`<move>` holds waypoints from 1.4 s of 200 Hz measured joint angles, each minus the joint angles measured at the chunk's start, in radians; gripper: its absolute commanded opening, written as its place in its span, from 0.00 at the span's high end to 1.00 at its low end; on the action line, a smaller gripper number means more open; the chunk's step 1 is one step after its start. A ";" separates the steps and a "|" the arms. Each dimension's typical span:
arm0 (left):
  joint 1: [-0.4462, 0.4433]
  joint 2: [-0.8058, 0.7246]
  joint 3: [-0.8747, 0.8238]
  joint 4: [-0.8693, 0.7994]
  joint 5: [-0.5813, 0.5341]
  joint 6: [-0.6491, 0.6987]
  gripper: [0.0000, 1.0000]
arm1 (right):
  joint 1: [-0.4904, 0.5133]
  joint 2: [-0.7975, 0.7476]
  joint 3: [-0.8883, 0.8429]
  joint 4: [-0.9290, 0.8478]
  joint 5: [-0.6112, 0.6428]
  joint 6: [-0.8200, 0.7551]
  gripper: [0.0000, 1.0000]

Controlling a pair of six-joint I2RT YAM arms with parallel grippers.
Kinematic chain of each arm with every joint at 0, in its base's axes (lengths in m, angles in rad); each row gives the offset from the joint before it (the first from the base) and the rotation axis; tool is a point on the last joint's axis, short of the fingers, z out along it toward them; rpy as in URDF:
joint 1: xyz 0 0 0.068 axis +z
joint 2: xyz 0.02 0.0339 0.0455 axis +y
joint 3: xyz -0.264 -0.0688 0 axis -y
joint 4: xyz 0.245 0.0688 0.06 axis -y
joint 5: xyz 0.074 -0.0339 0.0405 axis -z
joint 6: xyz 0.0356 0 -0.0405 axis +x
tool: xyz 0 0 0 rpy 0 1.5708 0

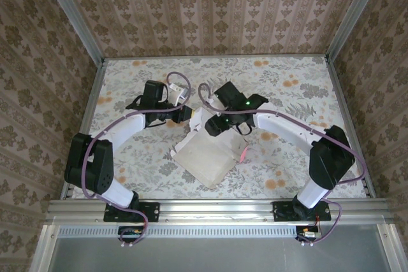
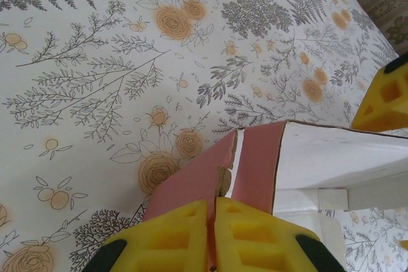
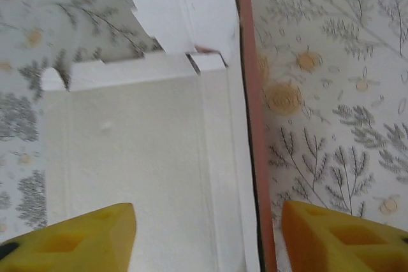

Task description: Fold the paper box

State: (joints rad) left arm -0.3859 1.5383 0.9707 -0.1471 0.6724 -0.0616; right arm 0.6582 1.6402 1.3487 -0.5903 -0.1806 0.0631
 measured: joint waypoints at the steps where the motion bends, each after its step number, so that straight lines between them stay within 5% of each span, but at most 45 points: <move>1: 0.000 0.000 0.000 0.000 0.000 0.000 0.91 | -0.001 0.000 0.001 0.001 -0.003 0.001 0.29; 103: -0.002 0.000 0.000 0.001 -0.007 0.003 0.90 | -0.216 0.047 -0.007 0.366 -0.225 0.279 0.32; 280: -0.002 0.000 0.000 0.010 -0.008 0.002 0.90 | -0.195 0.189 -0.128 0.666 -0.337 0.443 0.35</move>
State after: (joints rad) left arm -0.3878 1.5383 0.9707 -0.1375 0.6647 -0.0593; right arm 0.4633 1.8290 1.2209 0.0761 -0.5175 0.5060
